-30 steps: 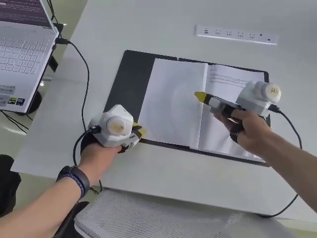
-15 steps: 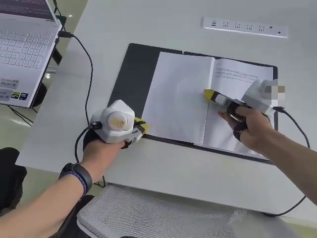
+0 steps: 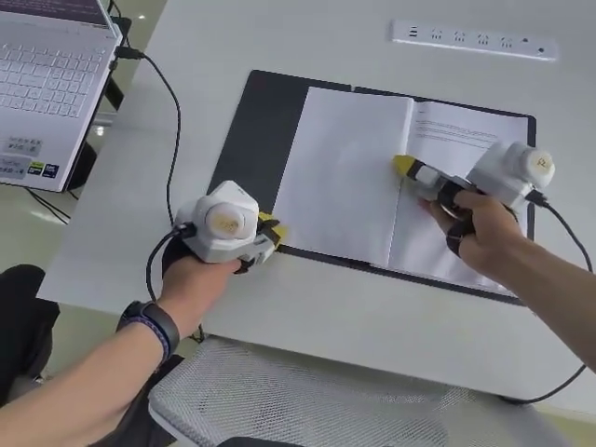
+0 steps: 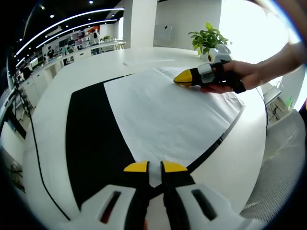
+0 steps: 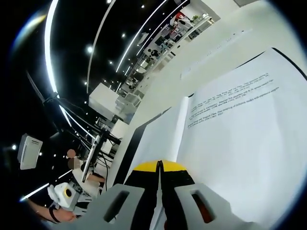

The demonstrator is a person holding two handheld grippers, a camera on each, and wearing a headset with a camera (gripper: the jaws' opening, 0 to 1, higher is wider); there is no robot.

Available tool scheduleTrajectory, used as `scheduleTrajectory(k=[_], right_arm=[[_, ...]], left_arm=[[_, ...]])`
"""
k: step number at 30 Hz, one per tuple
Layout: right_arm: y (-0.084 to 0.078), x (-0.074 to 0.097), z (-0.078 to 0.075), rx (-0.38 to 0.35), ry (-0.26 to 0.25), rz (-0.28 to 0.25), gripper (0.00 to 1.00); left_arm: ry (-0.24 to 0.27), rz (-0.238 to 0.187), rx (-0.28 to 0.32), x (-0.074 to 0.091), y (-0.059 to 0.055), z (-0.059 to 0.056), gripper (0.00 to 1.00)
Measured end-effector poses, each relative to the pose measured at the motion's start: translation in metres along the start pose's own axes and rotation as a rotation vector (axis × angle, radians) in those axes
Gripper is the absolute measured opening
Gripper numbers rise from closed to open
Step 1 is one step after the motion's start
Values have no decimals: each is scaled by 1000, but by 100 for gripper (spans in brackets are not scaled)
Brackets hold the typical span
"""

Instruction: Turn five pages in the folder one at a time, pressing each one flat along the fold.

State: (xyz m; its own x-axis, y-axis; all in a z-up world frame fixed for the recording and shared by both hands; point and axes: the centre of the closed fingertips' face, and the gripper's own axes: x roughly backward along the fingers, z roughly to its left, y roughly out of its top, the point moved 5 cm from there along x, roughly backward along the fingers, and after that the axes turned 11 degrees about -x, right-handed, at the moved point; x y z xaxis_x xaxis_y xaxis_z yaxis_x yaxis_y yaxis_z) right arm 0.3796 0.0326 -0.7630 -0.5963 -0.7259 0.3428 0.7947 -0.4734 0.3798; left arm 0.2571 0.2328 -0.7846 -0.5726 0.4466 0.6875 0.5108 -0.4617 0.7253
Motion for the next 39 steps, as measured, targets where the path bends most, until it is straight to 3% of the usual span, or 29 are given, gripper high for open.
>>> scheduleTrajectory(k=[6, 7, 9, 20, 32, 39], right_arm=[[12, -8, 0, 5, -11, -14, 0], [18, -13, -8, 4, -12, -17, 0], [22, -16, -9, 2, -13, -23, 0], [43, -32, -11, -65, -19, -91, 0], [78, -64, -36, -109, -28, -153, 0], [97, -74, -48, -202, -29, -228, 0]], left_arm=[[4, -1, 7, 4, 3, -1, 6], [4, -1, 7, 5, 4, -3, 6], [2, -1, 10, 8, 6, -5, 7], [3, -2, 29, 15, 12, -8, 7], [4, -4, 40, 14, 11, -5, 5], [-3, -7, 57, 13, 11, -4, 7]])
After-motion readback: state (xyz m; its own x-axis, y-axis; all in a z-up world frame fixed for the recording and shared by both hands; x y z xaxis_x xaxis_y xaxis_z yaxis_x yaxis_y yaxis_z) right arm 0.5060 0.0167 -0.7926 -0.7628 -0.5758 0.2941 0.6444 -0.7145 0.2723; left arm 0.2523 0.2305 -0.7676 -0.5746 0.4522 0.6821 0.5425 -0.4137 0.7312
